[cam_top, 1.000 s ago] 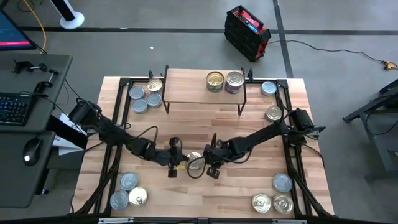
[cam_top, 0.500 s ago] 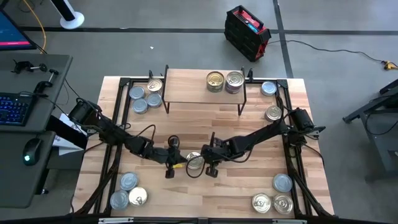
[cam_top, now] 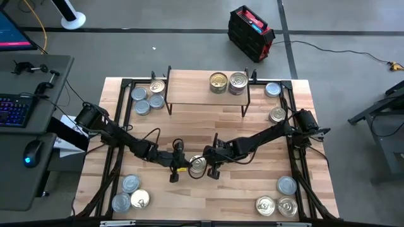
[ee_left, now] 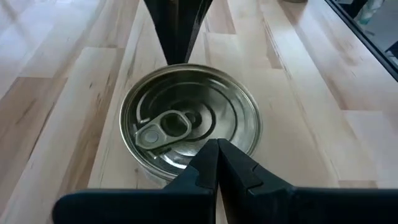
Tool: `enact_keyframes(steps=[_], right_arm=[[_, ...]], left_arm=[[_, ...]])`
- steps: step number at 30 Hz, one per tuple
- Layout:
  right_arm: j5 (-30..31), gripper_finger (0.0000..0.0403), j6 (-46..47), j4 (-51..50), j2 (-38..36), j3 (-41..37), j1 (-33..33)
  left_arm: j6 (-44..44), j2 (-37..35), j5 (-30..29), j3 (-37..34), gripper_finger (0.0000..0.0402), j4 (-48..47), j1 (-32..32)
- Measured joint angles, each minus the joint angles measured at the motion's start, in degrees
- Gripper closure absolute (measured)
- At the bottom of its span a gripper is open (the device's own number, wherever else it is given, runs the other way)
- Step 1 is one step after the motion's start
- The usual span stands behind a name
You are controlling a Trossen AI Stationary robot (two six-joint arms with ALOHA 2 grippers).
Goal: Stack canned seafood by type on shelf
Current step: Stack the blue pink tuna can on top of the other blue pink tuna can on the shelf
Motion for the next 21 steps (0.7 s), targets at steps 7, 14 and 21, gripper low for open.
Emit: enact_keyframes(steps=[7,14,21], right_arm=[[-2.2,0.0403,-0.3,0.8,-2.5,3.1,0.1],[-2.4,0.0403,-2.5,2.7,-2.5,5.3,0.1],[-1.7,0.0403,-3.7,-1.7,-5.6,5.3,0.0]], left_arm=[[0.0,0.0,0.2,-0.1,0.0402,-1.3,-0.4],[-2.6,0.2,-0.2,-0.2,0.0401,-3.3,-1.5],[-2.0,-0.2,-0.3,-0.2,0.0401,-2.2,-4.2]])
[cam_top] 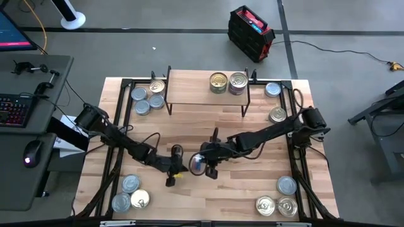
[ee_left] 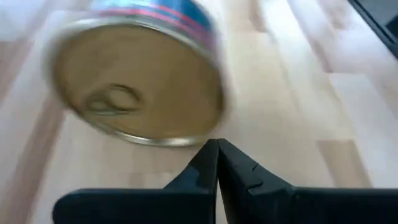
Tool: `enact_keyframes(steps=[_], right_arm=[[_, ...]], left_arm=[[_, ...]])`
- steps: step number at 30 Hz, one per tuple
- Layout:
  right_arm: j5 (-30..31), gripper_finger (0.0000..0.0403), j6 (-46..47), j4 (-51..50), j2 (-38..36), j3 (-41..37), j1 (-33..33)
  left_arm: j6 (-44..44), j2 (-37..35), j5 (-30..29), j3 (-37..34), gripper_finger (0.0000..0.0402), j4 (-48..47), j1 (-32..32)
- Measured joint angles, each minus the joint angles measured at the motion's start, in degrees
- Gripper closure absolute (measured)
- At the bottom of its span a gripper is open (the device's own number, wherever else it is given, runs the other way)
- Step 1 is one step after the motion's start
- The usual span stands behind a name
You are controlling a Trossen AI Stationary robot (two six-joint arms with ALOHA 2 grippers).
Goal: Stack canned seafood by type on shelf
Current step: Stack the blue pink tuna can on top of the other blue pink tuna can on the shelf
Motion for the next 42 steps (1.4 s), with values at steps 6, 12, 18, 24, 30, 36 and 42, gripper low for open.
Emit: enact_keyframes(steps=[6,12,18,24,30,36,42], right_arm=[[2.0,0.0403,1.0,-10.6,-3.2,0.0,0.0],[2.3,0.0403,2.2,-15.3,-4.3,0.0,0.3],[2.3,0.0403,1.7,-15.4,-4.3,0.0,0.6],[3.3,0.0403,1.7,-15.3,-4.3,-0.1,0.5],[6.0,0.0403,3.3,-13.9,-4.3,-0.1,-0.5],[-0.3,0.0386,0.5,-8.2,-4.3,-0.1,-2.5],[-7.4,0.0282,-12.1,-8.9,-4.1,-0.1,-4.5]], left_arm=[[1.7,0.3,-4.3,0.0,0.0401,2.4,-0.1],[2.5,0.6,-8.3,0.3,0.0401,3.1,3.0],[5.1,1.3,-7.6,3.8,0.0401,7.1,4.8],[5.2,9.6,-4.2,12.3,0.0401,10.9,6.0],[5.6,5.7,3.7,16.4,0.0401,2.5,5.7],[5.2,-13.7,-2.7,10.3,0.0402,-15.6,4.9],[-3.4,-31.4,-14.1,0.6,0.0402,-17.8,2.1]])
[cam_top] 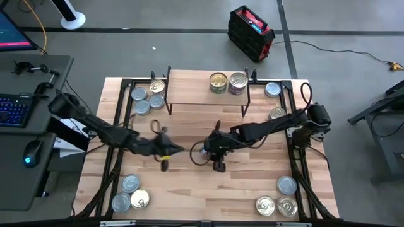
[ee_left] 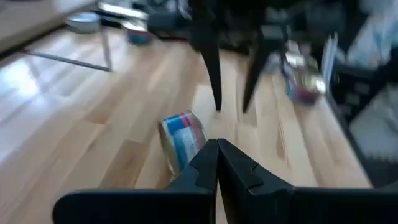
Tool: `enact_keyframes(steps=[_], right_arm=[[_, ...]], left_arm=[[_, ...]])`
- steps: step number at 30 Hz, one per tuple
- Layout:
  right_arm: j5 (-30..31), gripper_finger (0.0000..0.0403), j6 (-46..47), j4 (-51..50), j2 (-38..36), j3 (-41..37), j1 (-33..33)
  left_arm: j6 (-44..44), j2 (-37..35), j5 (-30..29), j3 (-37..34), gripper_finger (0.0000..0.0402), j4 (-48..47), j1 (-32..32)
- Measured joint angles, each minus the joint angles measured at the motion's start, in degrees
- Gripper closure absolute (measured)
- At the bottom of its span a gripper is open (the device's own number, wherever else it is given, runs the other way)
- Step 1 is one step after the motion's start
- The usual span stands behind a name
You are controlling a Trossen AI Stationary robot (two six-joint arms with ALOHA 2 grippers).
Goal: Stack canned seafood by type on shelf
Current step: Stack the blue pink tuna can on top of the other blue pink tuna can on the shelf
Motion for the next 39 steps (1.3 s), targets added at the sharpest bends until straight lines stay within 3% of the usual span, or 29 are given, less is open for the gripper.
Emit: enact_keyframes(steps=[6,11,19,32,36,39], right_arm=[[-1.1,0.0143,-9.4,-5.4,0.4,0.0,-4.1],[-2.7,0.0092,-21.6,-11.0,0.4,1.5,-7.5],[-4.7,0.0089,-32.6,-12.0,1.7,1.8,-9.3],[-5.4,0.0089,-34.7,-8.2,7.5,1.8,-9.2],[-5.2,0.0108,-34.8,-7.3,9.1,1.8,-8.7],[-4.8,0.0145,-34.7,-6.8,9.4,1.8,-7.9]], left_arm=[[-10.0,-7.7,-9.7,-7.0,0.0402,-0.9,-5.0],[-14.5,-7.2,-12.0,-8.2,0.0401,-0.1,-8.0],[-17.2,-5.7,-12.8,-8.2,0.0402,1.0,-9.0],[-17.7,-5.4,-13.1,-8.2,0.0401,1.3,-9.0],[-18.2,-5.4,-13.1,-8.2,0.0402,1.4,-9.0],[-18.2,-5.4,-13.2,-8.2,0.0401,1.3,-9.0]])
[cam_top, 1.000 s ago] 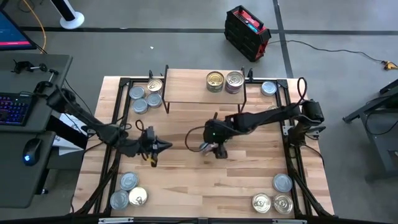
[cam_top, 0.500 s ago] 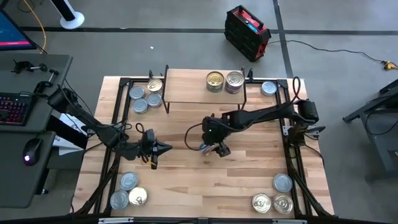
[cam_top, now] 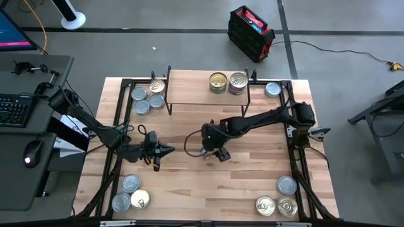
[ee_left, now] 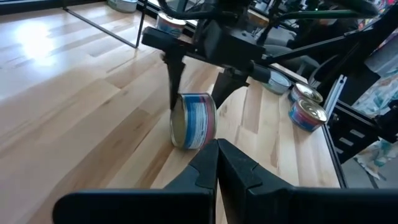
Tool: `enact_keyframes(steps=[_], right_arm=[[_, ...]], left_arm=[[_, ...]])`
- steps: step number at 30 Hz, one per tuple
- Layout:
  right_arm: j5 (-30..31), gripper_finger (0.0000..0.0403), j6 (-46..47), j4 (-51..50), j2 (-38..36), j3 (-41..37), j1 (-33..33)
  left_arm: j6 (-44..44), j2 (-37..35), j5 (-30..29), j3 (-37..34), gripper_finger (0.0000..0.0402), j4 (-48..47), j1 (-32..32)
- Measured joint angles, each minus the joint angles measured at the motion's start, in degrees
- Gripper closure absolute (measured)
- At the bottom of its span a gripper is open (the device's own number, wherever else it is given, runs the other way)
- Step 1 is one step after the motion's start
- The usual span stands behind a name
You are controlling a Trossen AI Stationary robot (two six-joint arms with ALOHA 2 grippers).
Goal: Stack canned seafood by type on shelf
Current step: Stack the blue pink tuna can on top of the other blue pink tuna can on the shelf
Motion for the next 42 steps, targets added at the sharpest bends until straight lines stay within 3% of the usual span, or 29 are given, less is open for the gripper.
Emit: enact_keyframes(steps=[6,15,19,23,26,29,34,36,39,42], right_arm=[[1.5,0.024,4.0,1.1,-0.6,0.3,2.2],[4.1,0.024,17.6,-12.6,-4.9,6.2,5.4],[5.1,0.024,24.6,-18.8,-12.3,1.8,6.0],[8.1,0.024,35.8,-20.0,-24.0,-7.4,7.0],[13.9,0.024,48.2,-19.1,-34.4,-14.7,8.7],[23.3,0.024,63.0,-16.7,-44.6,-20.4,11.0],[48.3,0.024,87.0,-1.5,-57.8,-25.8,11.2],[55.6,0.024,91.0,4.5,-60.7,-26.6,8.8],[58.6,0.024,91.6,12.1,-62.7,-26.6,3.0],[54.7,0.024,91.7,17.5,-62.7,-26.2,-4.6]], left_arm=[[0.1,0.0,-0.1,0.0,0.0401,-0.5,0.0],[0.2,0.0,-0.3,0.0,0.0402,-4.7,0.2],[0.2,0.0,-0.4,0.0,0.0402,-5.0,1.3],[1.1,0.0,-0.3,0.0,0.0402,-4.9,2.5],[2.6,0.0,0.6,0.0,0.0402,-4.8,3.2],[2.7,0.0,1.0,0.0,0.0401,-4.8,3.6],[2.7,0.0,1.1,0.0,0.0402,-4.8,4.5],[2.7,0.0,1.0,0.0,0.0402,-4.7,5.1],[2.7,0.0,1.0,0.0,0.0402,-4.3,5.9],[2.7,0.0,1.0,0.0,0.0401,-4.3,6.7]])
